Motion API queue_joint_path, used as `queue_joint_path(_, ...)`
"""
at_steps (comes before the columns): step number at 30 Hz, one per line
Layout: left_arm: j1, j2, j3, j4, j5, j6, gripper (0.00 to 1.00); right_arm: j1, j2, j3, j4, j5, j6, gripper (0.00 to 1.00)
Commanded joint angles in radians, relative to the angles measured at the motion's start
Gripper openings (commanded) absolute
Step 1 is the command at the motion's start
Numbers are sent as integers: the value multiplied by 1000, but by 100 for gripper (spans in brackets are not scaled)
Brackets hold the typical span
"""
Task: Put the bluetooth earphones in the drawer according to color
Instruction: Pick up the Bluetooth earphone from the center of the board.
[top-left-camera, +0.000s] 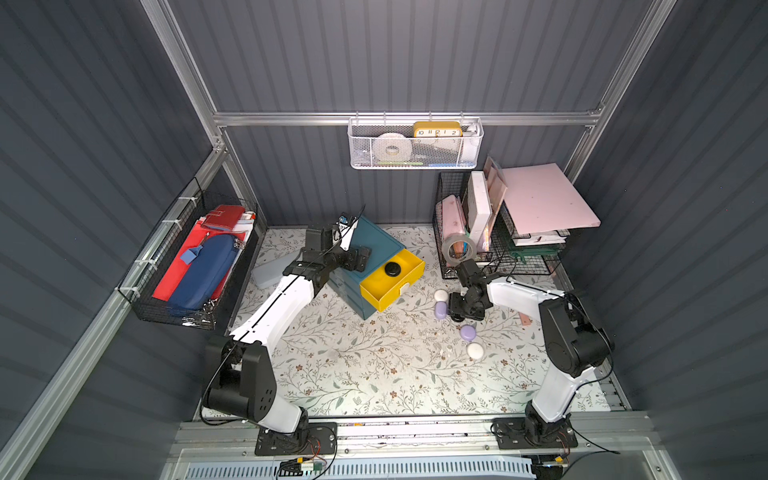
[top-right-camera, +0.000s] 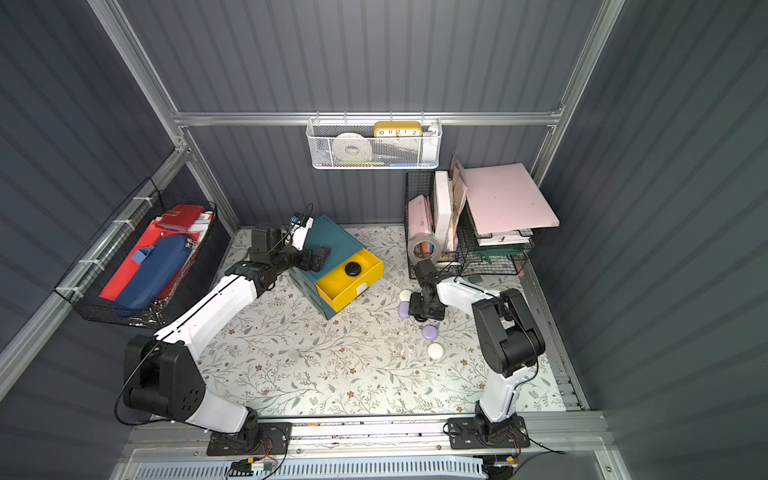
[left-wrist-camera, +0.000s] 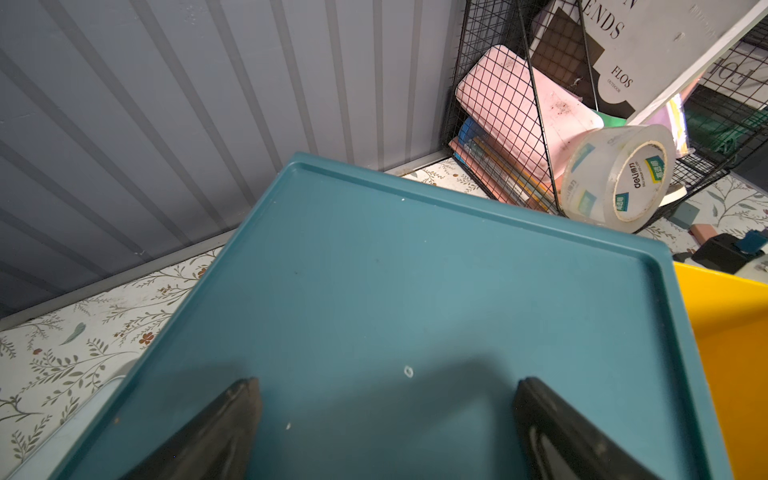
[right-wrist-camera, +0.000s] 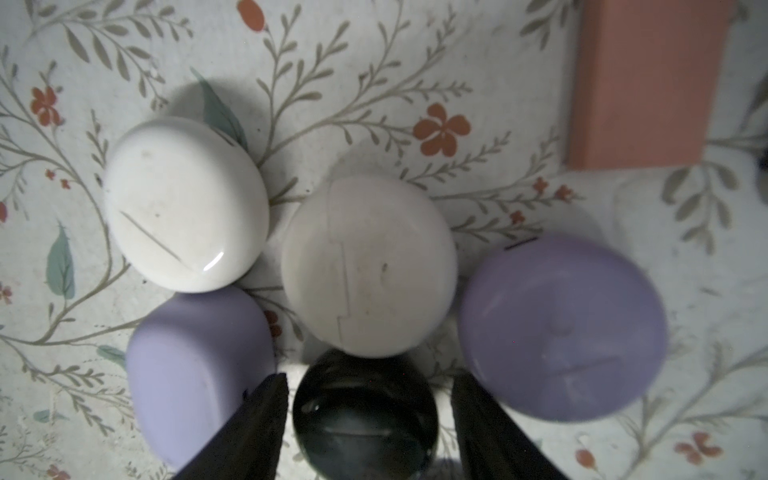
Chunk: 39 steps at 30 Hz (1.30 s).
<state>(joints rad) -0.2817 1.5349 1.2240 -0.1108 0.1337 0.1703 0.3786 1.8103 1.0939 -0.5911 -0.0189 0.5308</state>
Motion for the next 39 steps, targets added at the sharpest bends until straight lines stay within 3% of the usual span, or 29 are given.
queue_joint_path(1, -6, 37, -8, -118, -3, -4, 99, -2, 11, 15, -29, -6, -8, 67)
queue_joint_path(13, -7, 41, -9, -118, 0, -4, 100, 1, 35, 32, -70, -1, -36, 62)
queue_joint_path(21, -6, 40, -8, -118, 0, -5, 100, 2, 38, 41, -79, 4, -38, 46)
queue_joint_path(25, -7, 39, -8, -118, -2, -5, 99, 2, 10, 32, -71, 19, -39, 26)
queue_joint_path(28, -7, 41, -9, -118, 0, -5, 99, 1, -22, 26, -68, 33, -41, 0)
queue_joint_path(33, -6, 44, -7, -118, 0, -4, 99, 1, -115, 5, -43, 50, -56, 0)
queue_joint_path(39, -7, 44, -6, -119, -1, -5, 99, 10, -279, -32, 77, -32, -111, 0)
